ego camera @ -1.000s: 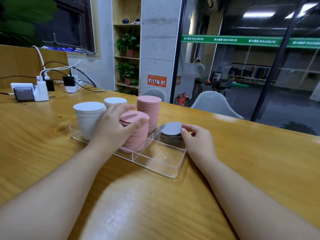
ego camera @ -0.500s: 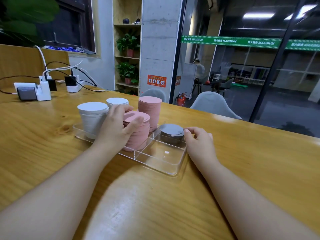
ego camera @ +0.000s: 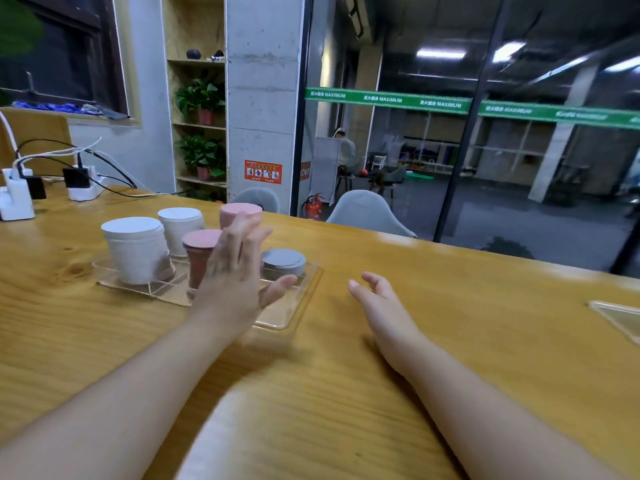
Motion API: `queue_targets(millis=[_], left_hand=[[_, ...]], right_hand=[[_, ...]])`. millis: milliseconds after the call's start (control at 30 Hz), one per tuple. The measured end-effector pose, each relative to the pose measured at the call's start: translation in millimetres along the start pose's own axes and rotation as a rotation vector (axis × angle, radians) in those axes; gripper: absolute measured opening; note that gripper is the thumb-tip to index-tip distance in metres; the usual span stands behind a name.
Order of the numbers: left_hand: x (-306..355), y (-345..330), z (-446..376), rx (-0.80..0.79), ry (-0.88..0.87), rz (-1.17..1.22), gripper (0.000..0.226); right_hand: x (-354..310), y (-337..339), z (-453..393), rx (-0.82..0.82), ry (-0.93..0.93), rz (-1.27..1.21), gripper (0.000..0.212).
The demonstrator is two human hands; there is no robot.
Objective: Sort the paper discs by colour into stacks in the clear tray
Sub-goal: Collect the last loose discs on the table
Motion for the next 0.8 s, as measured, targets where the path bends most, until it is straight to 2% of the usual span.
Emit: queue_targets(millis=[300,367,467,567,800], left_hand=[[89.9,-36.5,41.9,-0.278,-0.047,0.04,0.076],[109.0,-42.1,48.4,-0.33,-0.023,0.055,0.077],[151.0,-51.4,57.4,-0.437,-0.02,0.119,0.078],[187.0,-61.8,60.7,-0.545,-0.033,0.105,0.077],[236.9,-85.0,67.3,-0.731,-0.005,0.197,0.073]], right_hand=[[31.3,129.3,42.3,0.117,-0.04,0.11,0.041],[28.6,155.8,59.5,0.145,0.002,0.318,0.038],[31.2,179.6,87.3,0.104,0.117,0.787,0.039],[39.4,215.6,107.1,0.118,0.144,0.945,0.039],[30.5,332.6,128.6,0.482,0.165,1.031,0.038]])
Point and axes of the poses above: each hand's wrist, its own z-axis away from the middle knuckle, its own y-axis out of the back of the hand, x = y × z, the point moved 9 cm from there along -z, towards the middle knuckle, and after that the axes turned 5 degrees about x, right-handed, at the moved point
